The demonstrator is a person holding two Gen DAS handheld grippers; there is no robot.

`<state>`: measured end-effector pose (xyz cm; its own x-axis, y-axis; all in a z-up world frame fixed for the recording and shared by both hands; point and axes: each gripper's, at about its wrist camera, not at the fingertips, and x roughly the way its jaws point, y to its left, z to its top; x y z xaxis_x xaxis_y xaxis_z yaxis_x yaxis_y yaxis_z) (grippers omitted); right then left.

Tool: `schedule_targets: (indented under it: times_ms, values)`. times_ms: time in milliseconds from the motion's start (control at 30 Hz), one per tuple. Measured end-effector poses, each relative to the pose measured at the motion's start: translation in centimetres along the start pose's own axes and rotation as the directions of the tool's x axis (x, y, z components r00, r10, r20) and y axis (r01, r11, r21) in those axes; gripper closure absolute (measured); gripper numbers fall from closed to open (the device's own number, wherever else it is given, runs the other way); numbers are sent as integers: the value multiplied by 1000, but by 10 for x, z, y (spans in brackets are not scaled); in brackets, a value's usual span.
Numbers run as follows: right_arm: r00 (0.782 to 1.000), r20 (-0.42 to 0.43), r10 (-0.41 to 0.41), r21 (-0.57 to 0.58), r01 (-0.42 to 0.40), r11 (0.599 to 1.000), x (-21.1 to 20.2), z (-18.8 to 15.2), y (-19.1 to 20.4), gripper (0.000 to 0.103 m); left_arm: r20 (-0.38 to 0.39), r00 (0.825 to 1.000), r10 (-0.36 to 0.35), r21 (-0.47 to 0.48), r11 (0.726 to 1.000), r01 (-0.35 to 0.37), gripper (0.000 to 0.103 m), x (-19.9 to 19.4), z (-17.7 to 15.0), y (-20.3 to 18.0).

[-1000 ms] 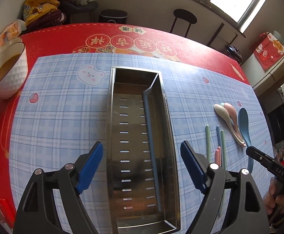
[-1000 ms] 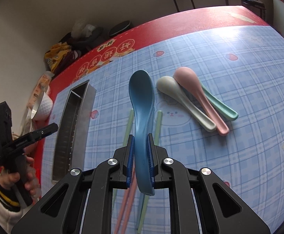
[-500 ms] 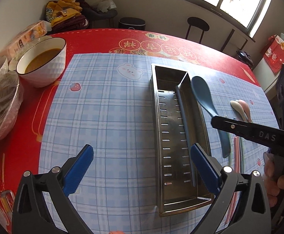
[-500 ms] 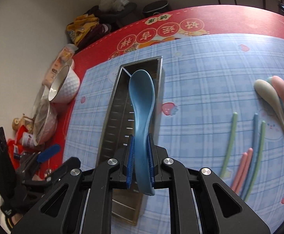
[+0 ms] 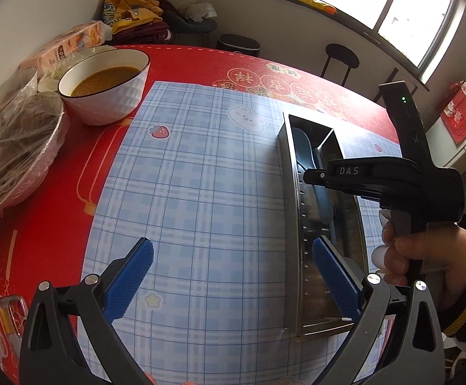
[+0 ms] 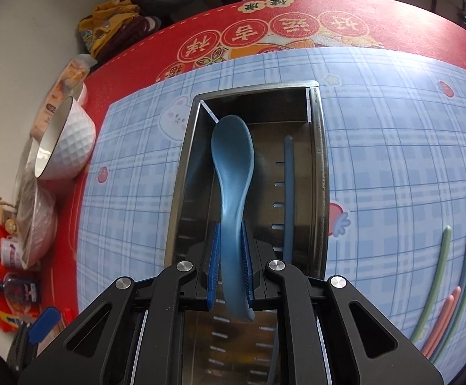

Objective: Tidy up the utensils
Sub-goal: 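Lower the blue spoon into the steel tray and open the right gripper, then move the left gripper to the green chopstick and close on it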

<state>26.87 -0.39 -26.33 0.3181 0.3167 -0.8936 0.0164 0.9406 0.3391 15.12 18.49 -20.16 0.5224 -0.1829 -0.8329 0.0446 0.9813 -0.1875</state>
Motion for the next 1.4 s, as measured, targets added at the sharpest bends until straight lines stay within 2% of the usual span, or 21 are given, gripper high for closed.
schedule_targets:
  times_ms: [233, 333, 400, 533, 633, 767, 967, 1133, 1333, 1367, 1400]
  values:
    - [1000, -11, 19, -39, -19, 999, 4, 2, 0, 88, -3, 999, 52, -29, 998, -52, 6, -5, 1, 8]
    - [999, -15, 31, -51, -32, 998, -1, 2, 1, 88, -8, 999, 52, -26, 998, -52, 6, -6, 2, 6]
    - [999, -1, 49, -50, -49, 998, -9, 2, 0, 83, -7, 999, 44, -16, 999, -44, 6, -8, 4, 2]
    - [996, 54, 64, -86, -59, 995, -38, -2, -4, 62, -6, 999, 40, -2, 999, -40, 6, -13, 6, -9]
    - [992, 103, 68, -124, -55, 991, -65, -6, -11, 59, -4, 999, 47, 16, 999, -47, 6, -18, 9, -21]
    - [984, 170, 57, -117, -37, 992, -102, -15, -37, 49, 2, 999, 38, 28, 999, -38, 6, -26, 11, -40]
    - [970, 244, -7, -79, 27, 996, -148, -45, -94, 49, 49, 999, 6, 98, 995, -11, 6, -37, 4, -84]
    - [943, 310, -123, -6, 131, 991, -183, -75, -146, 49, 42, 999, 0, 171, 985, -7, 6, -33, -3, -128]
    - [915, 342, -214, 76, 200, 977, -214, -108, -198, 48, 26, 999, -47, 271, 962, 38, 6, -26, -12, -185]
    - [911, 347, -224, 92, 205, 975, -219, -112, -206, 43, 23, 998, -56, 287, 957, 47, 6, -24, -14, -195]
    - [906, 354, -233, 108, 208, 972, -223, -116, -213, 42, 19, 998, -67, 303, 951, 58, 6, -23, -15, -204]
